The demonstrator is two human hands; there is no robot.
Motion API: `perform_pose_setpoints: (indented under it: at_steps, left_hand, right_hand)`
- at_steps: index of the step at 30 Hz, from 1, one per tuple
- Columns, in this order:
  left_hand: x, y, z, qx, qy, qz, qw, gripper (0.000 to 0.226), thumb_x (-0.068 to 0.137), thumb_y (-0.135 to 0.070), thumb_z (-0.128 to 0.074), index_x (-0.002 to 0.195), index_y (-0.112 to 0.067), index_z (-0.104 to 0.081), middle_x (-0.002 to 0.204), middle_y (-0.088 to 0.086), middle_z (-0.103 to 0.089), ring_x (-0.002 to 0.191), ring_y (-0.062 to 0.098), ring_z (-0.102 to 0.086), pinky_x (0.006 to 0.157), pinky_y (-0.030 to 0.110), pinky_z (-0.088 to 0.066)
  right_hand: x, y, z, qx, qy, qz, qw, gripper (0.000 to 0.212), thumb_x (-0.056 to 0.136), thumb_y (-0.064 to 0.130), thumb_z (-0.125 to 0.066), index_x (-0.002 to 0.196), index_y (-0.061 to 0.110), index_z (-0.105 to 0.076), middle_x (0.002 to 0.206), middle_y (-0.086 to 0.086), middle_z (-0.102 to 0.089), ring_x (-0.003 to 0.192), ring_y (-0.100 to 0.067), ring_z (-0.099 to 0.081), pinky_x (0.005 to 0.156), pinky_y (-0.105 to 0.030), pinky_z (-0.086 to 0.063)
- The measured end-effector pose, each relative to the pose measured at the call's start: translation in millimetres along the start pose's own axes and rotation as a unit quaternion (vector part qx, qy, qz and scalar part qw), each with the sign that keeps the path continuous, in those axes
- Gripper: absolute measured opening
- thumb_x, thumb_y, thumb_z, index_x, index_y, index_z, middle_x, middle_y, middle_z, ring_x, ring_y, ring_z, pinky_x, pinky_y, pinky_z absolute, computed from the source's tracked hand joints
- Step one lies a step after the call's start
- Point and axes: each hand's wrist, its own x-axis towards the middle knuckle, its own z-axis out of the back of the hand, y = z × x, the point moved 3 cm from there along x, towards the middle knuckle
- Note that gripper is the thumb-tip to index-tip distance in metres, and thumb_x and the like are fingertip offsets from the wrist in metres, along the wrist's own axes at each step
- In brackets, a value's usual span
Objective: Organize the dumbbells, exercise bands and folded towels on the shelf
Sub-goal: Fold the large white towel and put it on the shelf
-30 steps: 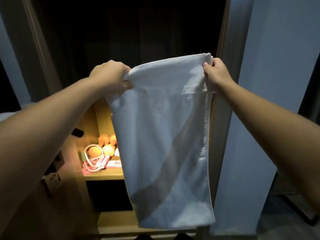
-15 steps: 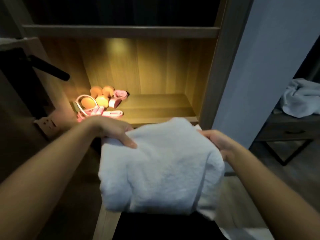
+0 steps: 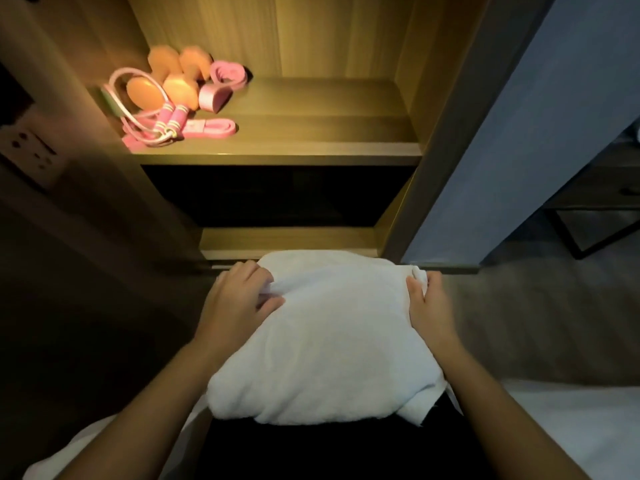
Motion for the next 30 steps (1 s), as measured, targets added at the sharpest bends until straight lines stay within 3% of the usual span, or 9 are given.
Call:
perform_pose_setpoints:
  at_steps: [3,6,9,12,14,16,20,24,30]
  left_hand:
    - [-25.5,-2.0,12.8,-0.037,-0.067,-0.060,0.995,0.022,0.087,-0.036,-0.057,0.080,-0.015,-0.063,0.080,-0.005,-0.056,0.080,0.006,-0.042,0.077,0.019,-0.029]
    - [-44.5,-9.0,23.9,-0.073,-0.040,-0.054,0.995,0.021,0.087,-0.035,-0.061,0.078,-0.017,-0.067,0.081,-0.007,-0.059,0.080,0.004,-0.047,0.077,0.014,-0.035]
    - [-52.4,-19.3,31.8,-0.128,-0.005,-0.047,0.991,0.027,0.090,-0.033,-0.060,0.071,-0.014,-0.067,0.074,-0.008,-0.058,0.072,0.008,-0.052,0.067,0.019,-0.041]
    - [-50.4,-27.3,39.3,-0.187,0.005,0.045,0.981,0.027,0.092,-0.033,-0.056,0.074,-0.018,-0.069,0.068,-0.012,-0.061,0.064,0.004,-0.057,0.059,0.018,-0.044]
    - [-46.6,-23.3,40.1,-0.200,0.005,0.164,0.966,0.006,0.091,-0.030,-0.064,0.086,-0.027,-0.067,0.073,-0.017,-0.062,0.071,0.001,-0.060,0.058,0.014,-0.046]
    - [-43.2,-18.3,35.4,-0.156,0.027,0.204,0.966,0.008,0.086,-0.023,-0.070,0.088,-0.028,-0.064,0.082,-0.018,-0.058,0.077,0.002,-0.058,0.062,0.013,-0.046]
    - [-33.4,-16.2,31.0,-0.101,0.145,0.172,0.969,0.011,0.088,-0.032,-0.067,0.098,-0.028,-0.065,0.093,-0.017,-0.059,0.082,0.006,-0.058,0.078,0.028,-0.055]
    - [-8.9,-8.9,35.8,0.050,0.271,0.105,0.956,0.020,0.093,-0.052,-0.051,0.102,-0.036,-0.060,0.097,-0.017,-0.062,0.090,0.005,-0.057,0.093,0.031,-0.039]
    - [24.2,4.9,39.4,0.095,0.464,0.047,0.880,0.014,0.089,-0.042,-0.060,0.100,-0.037,-0.054,0.093,-0.015,-0.056,0.081,0.006,-0.054,0.066,0.021,-0.043]
  right_hand:
    - [4.2,4.1,-5.3,-0.001,0.032,0.011,0.999,0.026,0.101,0.042,-0.038,0.117,0.023,-0.044,0.109,-0.001,-0.058,0.091,-0.012,-0.055,0.080,-0.035,-0.044]
    - [5.5,8.0,-8.8,0.000,0.044,0.005,0.999,0.029,0.100,0.045,-0.039,0.121,0.026,-0.044,0.109,0.005,-0.056,0.094,-0.011,-0.054,0.082,-0.035,-0.042]
    - [6.7,12.5,-10.0,0.000,0.046,0.016,0.999,0.028,0.101,0.041,-0.040,0.121,0.023,-0.045,0.103,0.006,-0.056,0.089,-0.008,-0.053,0.079,-0.032,-0.041]
    - [8.2,13.5,-10.0,-0.002,0.049,0.022,0.999,0.024,0.101,0.040,-0.042,0.117,0.022,-0.047,0.099,0.006,-0.057,0.088,-0.009,-0.055,0.070,-0.027,-0.042]
    - [7.8,12.5,-10.6,0.000,0.053,0.013,0.999,0.027,0.100,0.043,-0.041,0.118,0.024,-0.047,0.102,0.008,-0.057,0.090,-0.009,-0.055,0.073,-0.028,-0.043]
    - [8.0,12.0,-10.7,0.004,0.054,0.008,0.998,0.030,0.100,0.045,-0.042,0.120,0.024,-0.046,0.105,0.007,-0.056,0.091,-0.011,-0.055,0.079,-0.032,-0.044]
    - [9.6,12.1,-11.9,0.003,0.057,-0.001,0.998,0.036,0.099,0.048,-0.041,0.125,0.025,-0.045,0.113,0.007,-0.055,0.098,-0.013,-0.055,0.089,-0.038,-0.047]
    - [8.7,14.9,-10.7,0.013,0.057,0.006,0.998,0.031,0.099,0.046,-0.042,0.123,0.026,-0.045,0.109,0.009,-0.054,0.089,-0.006,-0.053,0.083,-0.033,-0.042]
    - [8.0,20.4,-7.6,0.010,0.052,0.029,0.998,0.027,0.100,0.042,-0.044,0.121,0.025,-0.046,0.108,0.010,-0.054,0.088,-0.004,-0.052,0.081,-0.029,-0.041]
